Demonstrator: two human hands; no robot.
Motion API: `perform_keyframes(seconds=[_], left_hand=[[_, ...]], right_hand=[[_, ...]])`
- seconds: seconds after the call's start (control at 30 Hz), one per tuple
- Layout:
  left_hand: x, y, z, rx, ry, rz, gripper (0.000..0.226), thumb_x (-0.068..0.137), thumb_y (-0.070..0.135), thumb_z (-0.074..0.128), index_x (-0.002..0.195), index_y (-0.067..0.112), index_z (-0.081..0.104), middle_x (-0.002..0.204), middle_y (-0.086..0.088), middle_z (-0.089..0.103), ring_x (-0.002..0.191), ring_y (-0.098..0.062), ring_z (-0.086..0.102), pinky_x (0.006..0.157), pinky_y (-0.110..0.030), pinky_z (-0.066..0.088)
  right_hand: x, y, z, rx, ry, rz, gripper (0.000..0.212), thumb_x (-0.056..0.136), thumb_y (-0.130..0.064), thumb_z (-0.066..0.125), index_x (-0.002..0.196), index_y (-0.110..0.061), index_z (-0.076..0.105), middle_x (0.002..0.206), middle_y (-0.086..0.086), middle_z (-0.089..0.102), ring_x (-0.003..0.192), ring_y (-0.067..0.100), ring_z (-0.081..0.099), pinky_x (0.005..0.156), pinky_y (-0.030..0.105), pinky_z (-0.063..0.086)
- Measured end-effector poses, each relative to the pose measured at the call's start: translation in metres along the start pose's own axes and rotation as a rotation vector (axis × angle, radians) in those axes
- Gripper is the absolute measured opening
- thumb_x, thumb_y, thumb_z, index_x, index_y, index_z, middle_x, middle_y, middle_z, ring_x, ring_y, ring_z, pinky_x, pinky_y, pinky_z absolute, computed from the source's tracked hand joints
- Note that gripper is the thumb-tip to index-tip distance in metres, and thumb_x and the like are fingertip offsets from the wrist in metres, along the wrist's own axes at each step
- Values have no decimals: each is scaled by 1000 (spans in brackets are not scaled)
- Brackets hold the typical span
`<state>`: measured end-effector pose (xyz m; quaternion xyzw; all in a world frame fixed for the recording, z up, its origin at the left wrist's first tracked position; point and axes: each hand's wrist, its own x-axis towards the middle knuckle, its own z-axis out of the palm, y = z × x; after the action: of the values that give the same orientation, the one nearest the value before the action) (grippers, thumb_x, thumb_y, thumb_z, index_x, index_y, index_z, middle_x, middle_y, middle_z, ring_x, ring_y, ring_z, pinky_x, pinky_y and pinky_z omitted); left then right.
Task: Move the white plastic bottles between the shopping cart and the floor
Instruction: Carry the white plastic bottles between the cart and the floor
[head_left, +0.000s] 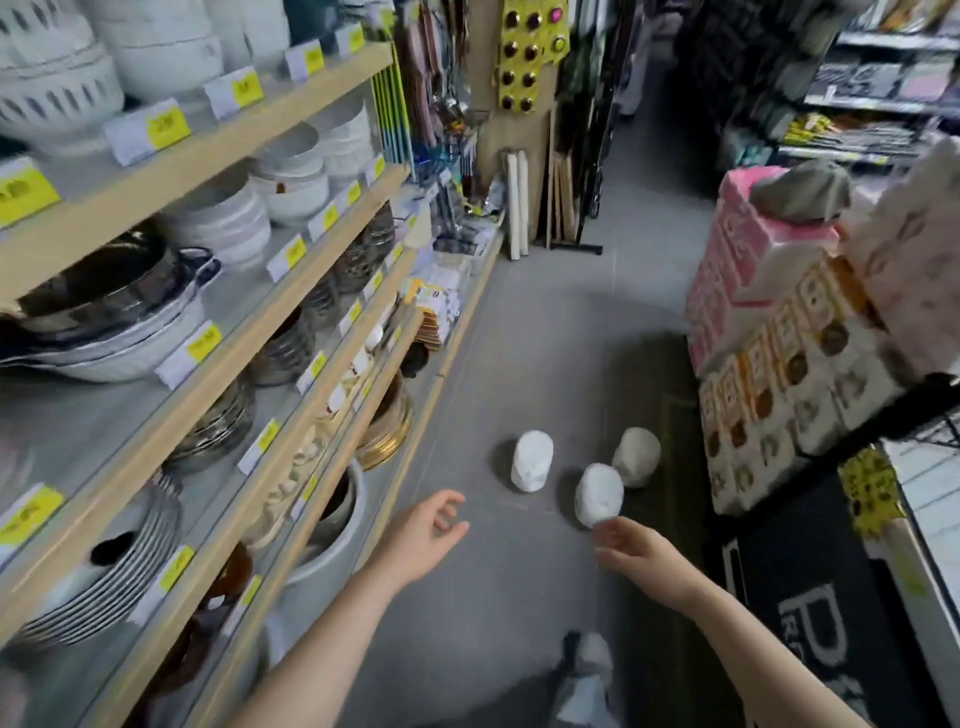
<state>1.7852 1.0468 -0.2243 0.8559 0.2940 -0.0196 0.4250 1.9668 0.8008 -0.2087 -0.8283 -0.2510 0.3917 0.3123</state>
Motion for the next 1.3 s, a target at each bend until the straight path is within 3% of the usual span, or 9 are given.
perform_keyframes(seconds=[0.23, 0.4, 0.5, 0.63, 0.7, 0.87, 1.1, 1.23, 1.3], left_hand=[[121, 57, 32, -47, 84, -106, 37, 90, 32, 61, 125, 30, 51, 103, 15, 56, 94, -2, 57, 89, -30, 51], [190, 67, 43, -29, 115, -170, 44, 90, 35, 60, 131, 31, 47, 112, 15, 54, 98, 1, 55, 79, -11, 46], [237, 61, 51, 1, 143, -197, 42, 91, 33, 60, 130, 31, 45, 113, 12, 52, 100, 1, 51, 72, -2, 37], [306, 38, 72, -99, 176, -253, 54, 83, 45, 62, 132, 27, 47, 113, 10, 49, 108, -7, 52, 87, -15, 43], [343, 22, 89, -87, 173, -244, 61, 82, 54, 55, 137, 30, 42, 121, 15, 43, 114, -2, 47, 95, -25, 44], [436, -45, 155, 60, 121, -245, 61, 92, 42, 53, 145, 37, 24, 145, 11, 28, 133, -7, 32, 102, -24, 36], [539, -183, 310, 253, 12, -206, 77, 81, 37, 69, 145, 40, 27, 153, -13, 25, 135, -34, 37, 101, -41, 42], [575, -248, 385, 317, -65, -208, 89, 81, 61, 55, 138, 56, -13, 158, -13, -7, 141, -36, 21, 109, -48, 32], [580, -270, 406, 342, -57, -202, 92, 77, 71, 51, 138, 58, -17, 158, -14, -8, 140, -38, 22, 109, -53, 30]], right_hand=[[129, -10, -117, -112, -141, -61, 37, 88, -25, 64, 119, -31, 44, 115, -6, 51, 96, 9, 58, 75, 13, 47], [220, -18, -176, -363, -220, -113, 54, 85, -32, 67, 131, -30, 39, 127, -8, 46, 118, 14, 48, 99, 27, 44], [284, -28, -198, -468, -258, -130, 63, 83, -33, 68, 136, -31, 34, 127, -5, 41, 118, 16, 48, 99, 26, 43], [367, -26, -204, -557, -305, -137, 69, 82, -33, 68, 138, -39, 28, 144, -3, 29, 134, 20, 33, 108, 35, 37], [409, -17, -202, -585, -346, -136, 72, 85, -33, 67, 141, -40, 22, 150, -5, 21, 139, 20, 26, 110, 33, 34], [535, 48, -166, -651, -411, -241, 78, 83, -32, 69, 141, -47, 18, 152, -9, 14, 140, 18, 20, 110, 30, 31], [699, 204, -69, -847, -457, -348, 87, 81, -31, 71, 145, -43, 13, 158, -6, 0, 144, 24, 8, 115, 41, 23], [768, 293, -11, -863, -467, -471, 91, 82, -36, 69, 142, -46, 2, 159, -4, -3, 145, 26, 6, 116, 41, 16], [785, 327, 12, -815, -457, -516, 101, 76, -40, 74, 144, -48, 1, 159, -5, -3, 145, 29, 8, 115, 46, 18]])
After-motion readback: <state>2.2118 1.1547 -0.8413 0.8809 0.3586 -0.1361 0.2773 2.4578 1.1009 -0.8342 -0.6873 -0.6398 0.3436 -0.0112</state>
